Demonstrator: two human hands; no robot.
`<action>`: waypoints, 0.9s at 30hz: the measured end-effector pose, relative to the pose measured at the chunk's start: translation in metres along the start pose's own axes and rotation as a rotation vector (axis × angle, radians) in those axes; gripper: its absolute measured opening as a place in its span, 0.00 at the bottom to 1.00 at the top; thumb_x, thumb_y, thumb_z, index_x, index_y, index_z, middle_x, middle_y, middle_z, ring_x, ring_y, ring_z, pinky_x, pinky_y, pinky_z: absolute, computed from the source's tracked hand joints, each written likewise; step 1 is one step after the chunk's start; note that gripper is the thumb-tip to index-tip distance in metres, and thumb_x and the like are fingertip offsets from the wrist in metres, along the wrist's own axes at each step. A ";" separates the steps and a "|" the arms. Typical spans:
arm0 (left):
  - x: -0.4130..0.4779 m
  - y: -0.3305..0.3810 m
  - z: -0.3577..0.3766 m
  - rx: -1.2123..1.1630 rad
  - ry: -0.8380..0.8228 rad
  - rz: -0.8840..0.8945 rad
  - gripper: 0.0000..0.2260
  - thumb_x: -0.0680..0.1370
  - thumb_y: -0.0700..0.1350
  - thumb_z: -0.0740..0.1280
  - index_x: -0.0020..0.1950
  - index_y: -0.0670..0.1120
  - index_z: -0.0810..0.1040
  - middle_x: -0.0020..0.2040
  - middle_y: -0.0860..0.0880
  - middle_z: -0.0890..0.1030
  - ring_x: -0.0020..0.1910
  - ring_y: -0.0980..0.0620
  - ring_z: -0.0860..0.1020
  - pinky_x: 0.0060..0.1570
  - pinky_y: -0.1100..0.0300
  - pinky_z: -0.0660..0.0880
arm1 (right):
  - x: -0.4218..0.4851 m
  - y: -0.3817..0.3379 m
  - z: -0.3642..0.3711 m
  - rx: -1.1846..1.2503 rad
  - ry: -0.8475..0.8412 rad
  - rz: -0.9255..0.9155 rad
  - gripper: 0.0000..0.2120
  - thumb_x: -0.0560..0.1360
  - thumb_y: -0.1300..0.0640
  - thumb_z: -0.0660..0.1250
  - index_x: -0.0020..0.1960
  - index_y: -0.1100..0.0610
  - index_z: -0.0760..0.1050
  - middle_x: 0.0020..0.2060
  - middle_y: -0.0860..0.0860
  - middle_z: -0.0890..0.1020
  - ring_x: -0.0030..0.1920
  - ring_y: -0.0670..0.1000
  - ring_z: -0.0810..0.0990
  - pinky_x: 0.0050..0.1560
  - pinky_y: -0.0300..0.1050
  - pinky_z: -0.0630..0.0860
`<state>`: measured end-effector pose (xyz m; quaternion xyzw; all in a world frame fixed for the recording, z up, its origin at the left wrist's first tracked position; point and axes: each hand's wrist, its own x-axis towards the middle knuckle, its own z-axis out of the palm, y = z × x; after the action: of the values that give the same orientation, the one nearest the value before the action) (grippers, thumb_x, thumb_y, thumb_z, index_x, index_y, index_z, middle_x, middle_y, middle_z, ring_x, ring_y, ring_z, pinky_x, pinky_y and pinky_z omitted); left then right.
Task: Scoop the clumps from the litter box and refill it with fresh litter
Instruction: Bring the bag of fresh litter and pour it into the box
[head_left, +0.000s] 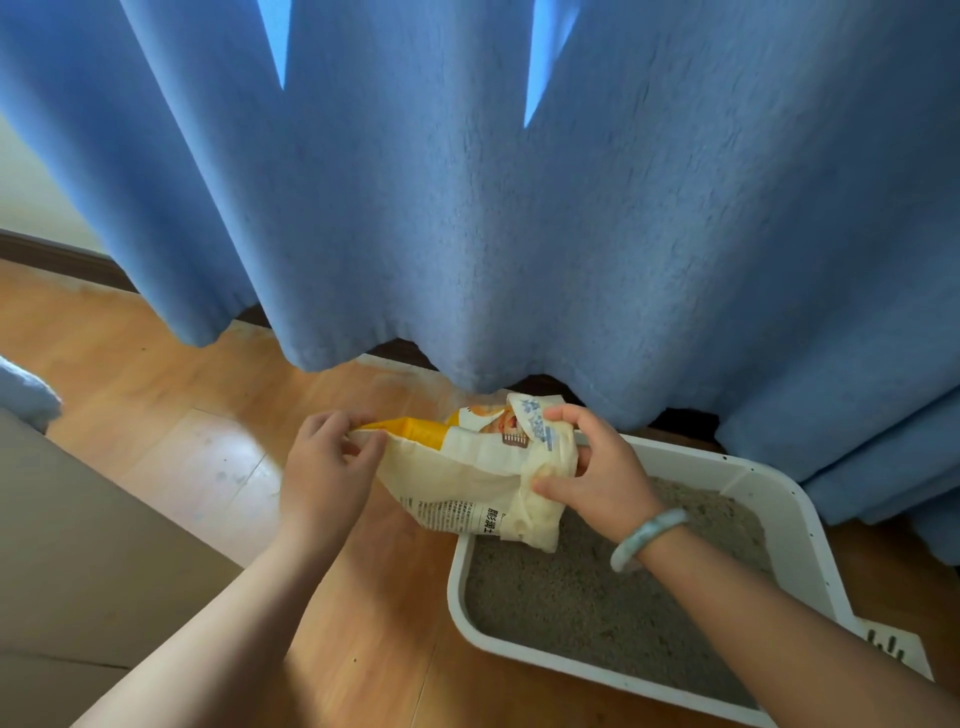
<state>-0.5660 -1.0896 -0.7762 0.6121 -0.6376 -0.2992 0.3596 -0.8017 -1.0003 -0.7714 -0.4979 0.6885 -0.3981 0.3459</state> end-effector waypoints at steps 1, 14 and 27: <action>-0.002 0.000 -0.002 0.043 0.020 0.001 0.08 0.74 0.46 0.68 0.53 0.53 0.80 0.54 0.55 0.73 0.45 0.57 0.74 0.41 0.62 0.70 | 0.000 -0.002 0.001 -0.009 -0.001 -0.004 0.33 0.63 0.60 0.75 0.53 0.28 0.66 0.58 0.42 0.75 0.57 0.46 0.77 0.54 0.51 0.78; -0.028 0.059 0.029 0.278 -0.226 0.250 0.24 0.68 0.70 0.60 0.57 0.58 0.72 0.50 0.61 0.76 0.52 0.58 0.73 0.56 0.57 0.65 | 0.002 -0.044 0.037 0.031 0.001 -0.207 0.32 0.69 0.58 0.73 0.55 0.28 0.60 0.58 0.41 0.74 0.52 0.43 0.79 0.50 0.45 0.79; -0.024 0.046 0.019 0.245 -0.164 0.130 0.22 0.68 0.61 0.68 0.58 0.57 0.67 0.45 0.58 0.76 0.41 0.58 0.75 0.39 0.60 0.73 | 0.001 -0.044 0.049 0.072 -0.386 -0.155 0.43 0.69 0.62 0.73 0.72 0.40 0.52 0.70 0.38 0.66 0.66 0.38 0.69 0.65 0.41 0.69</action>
<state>-0.6083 -1.0636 -0.7510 0.5822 -0.7348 -0.2441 0.2479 -0.7414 -1.0196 -0.7544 -0.6036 0.5543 -0.3450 0.4575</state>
